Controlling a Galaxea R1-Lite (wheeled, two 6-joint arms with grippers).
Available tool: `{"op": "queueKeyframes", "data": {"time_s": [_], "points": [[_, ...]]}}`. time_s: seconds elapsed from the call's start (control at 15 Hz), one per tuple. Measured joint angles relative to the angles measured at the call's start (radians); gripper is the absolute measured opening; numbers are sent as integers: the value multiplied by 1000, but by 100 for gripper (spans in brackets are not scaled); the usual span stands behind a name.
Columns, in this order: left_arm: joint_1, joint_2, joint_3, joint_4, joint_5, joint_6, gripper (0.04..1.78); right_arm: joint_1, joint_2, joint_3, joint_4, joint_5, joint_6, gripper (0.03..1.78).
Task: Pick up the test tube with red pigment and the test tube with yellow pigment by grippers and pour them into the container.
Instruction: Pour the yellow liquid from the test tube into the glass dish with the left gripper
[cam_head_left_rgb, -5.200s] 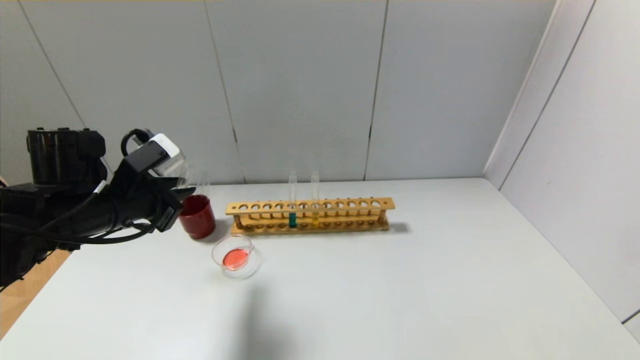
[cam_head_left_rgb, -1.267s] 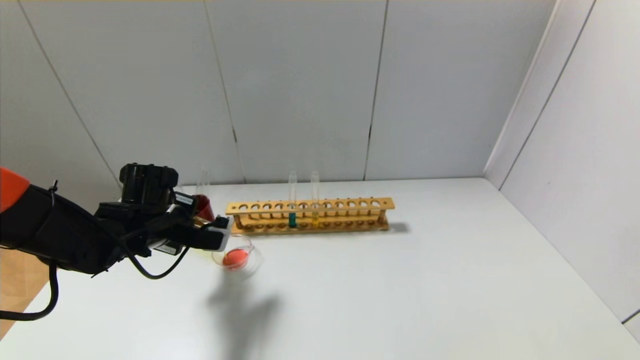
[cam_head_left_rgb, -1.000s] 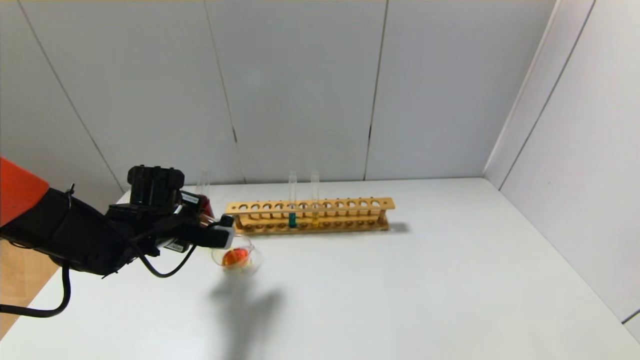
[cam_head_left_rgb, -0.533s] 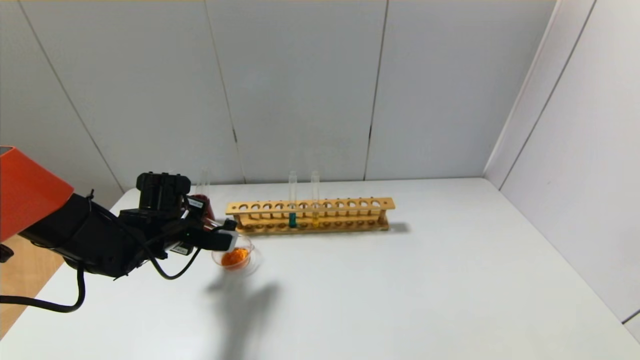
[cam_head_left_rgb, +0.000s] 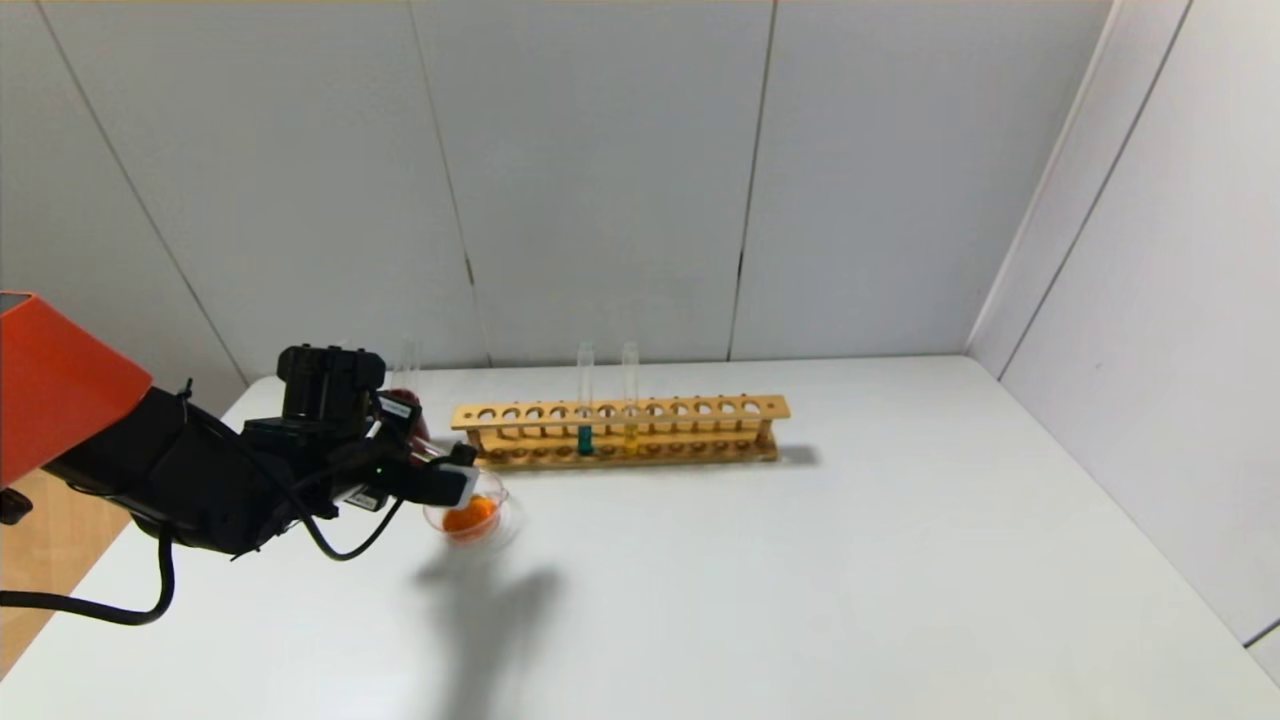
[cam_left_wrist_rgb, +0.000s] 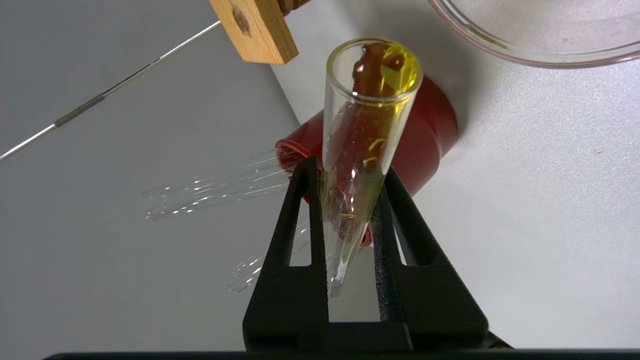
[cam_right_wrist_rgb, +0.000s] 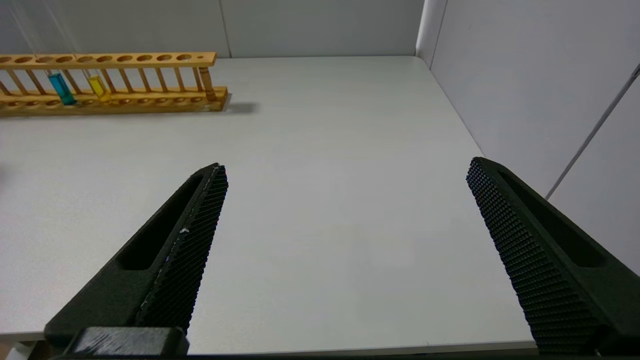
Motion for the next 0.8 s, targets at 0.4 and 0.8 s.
{"op": "queueKeyframes", "data": {"time_s": [0.4, 0.8], "points": [[0, -15, -5, -3, 19, 84, 31, 0, 0, 0, 0, 0, 0, 175], [-13, -24, 3, -19, 23, 97, 31, 0, 0, 0, 0, 0, 0, 175]]}}
